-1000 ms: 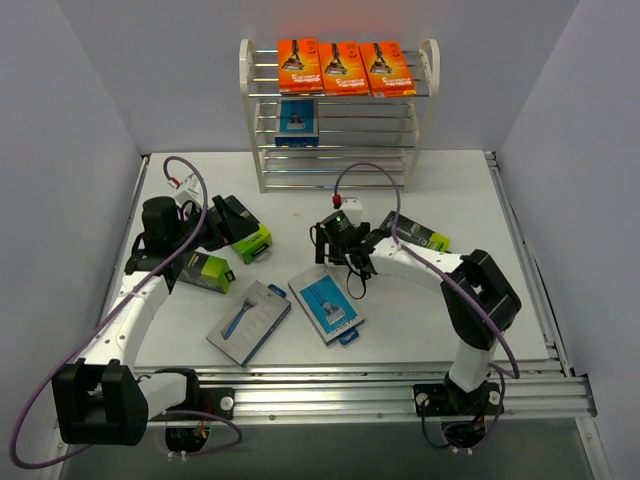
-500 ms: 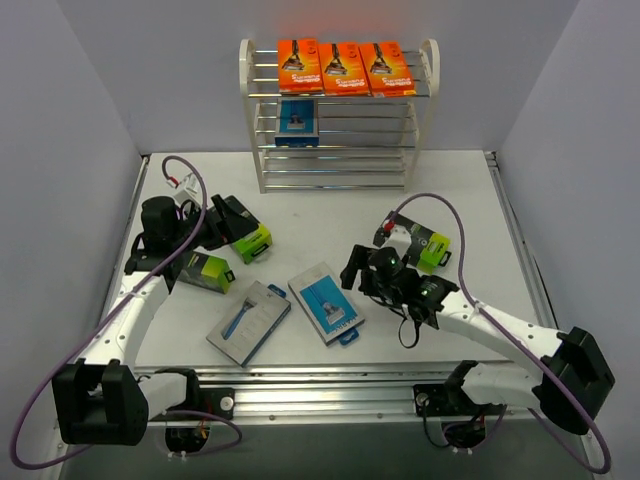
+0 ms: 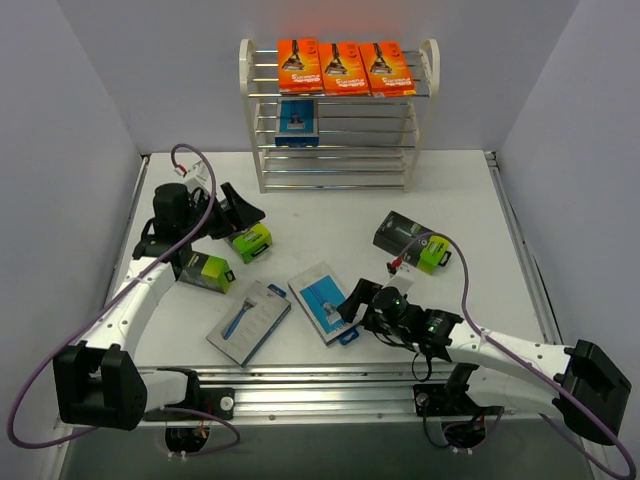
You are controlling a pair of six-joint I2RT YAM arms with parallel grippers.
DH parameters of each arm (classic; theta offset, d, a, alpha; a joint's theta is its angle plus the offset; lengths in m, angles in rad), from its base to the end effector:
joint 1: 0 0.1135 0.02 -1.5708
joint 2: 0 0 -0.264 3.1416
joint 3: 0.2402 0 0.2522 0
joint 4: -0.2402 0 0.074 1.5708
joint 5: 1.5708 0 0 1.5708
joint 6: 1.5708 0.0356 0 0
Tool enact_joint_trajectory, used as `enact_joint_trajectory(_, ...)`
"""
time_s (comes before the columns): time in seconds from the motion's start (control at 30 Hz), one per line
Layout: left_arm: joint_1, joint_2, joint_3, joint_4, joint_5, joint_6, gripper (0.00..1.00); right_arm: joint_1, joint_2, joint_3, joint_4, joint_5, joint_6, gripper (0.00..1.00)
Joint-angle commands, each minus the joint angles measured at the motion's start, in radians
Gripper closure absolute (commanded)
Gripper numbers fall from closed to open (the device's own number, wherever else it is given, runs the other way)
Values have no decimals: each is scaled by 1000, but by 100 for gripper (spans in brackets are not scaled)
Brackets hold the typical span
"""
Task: Place and organize the shaving razors onto the shelf
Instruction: Grab a shaving razor with the right arm
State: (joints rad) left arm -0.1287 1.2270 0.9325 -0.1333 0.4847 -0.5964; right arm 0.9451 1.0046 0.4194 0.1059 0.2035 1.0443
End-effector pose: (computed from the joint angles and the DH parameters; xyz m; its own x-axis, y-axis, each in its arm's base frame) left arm 0.2744 -0.0522 0.3046 -0.6403 -0.4182 -0.6442 0.2107 0.7109 -0.6710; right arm 0.1302 0.1679 0.2008 -0.7312 0.4337 -0.5265 -0.1126 0.6844 0.7203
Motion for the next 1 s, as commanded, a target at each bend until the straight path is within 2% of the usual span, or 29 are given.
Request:
enact_joint_trajectory(0.0,-29,49,126,12,-41,-6,6,15,-18,-30,43,-6,63,19)
enact_joint_trajectory(0.13,-71,118,190,18,-34,10,6,23,-23,-68,72,-21,86,19)
enact_joint_trajectory(0.33,-127,178,146,44,-11,73,6,57,9,-106,107,-18,131,19)
enact_joint_trajectory(0.43,-137,210,180,0,37,109,6,73,55,-105,142,-12,152,19)
enact_joint_trajectory(0.77,-161,175,193,-25,52,138,6,107,134,-182,288,-29,233,19)
enact_joint_trajectory(0.97,-161,163,195,-29,55,139,6,106,143,-220,331,-10,260,28)
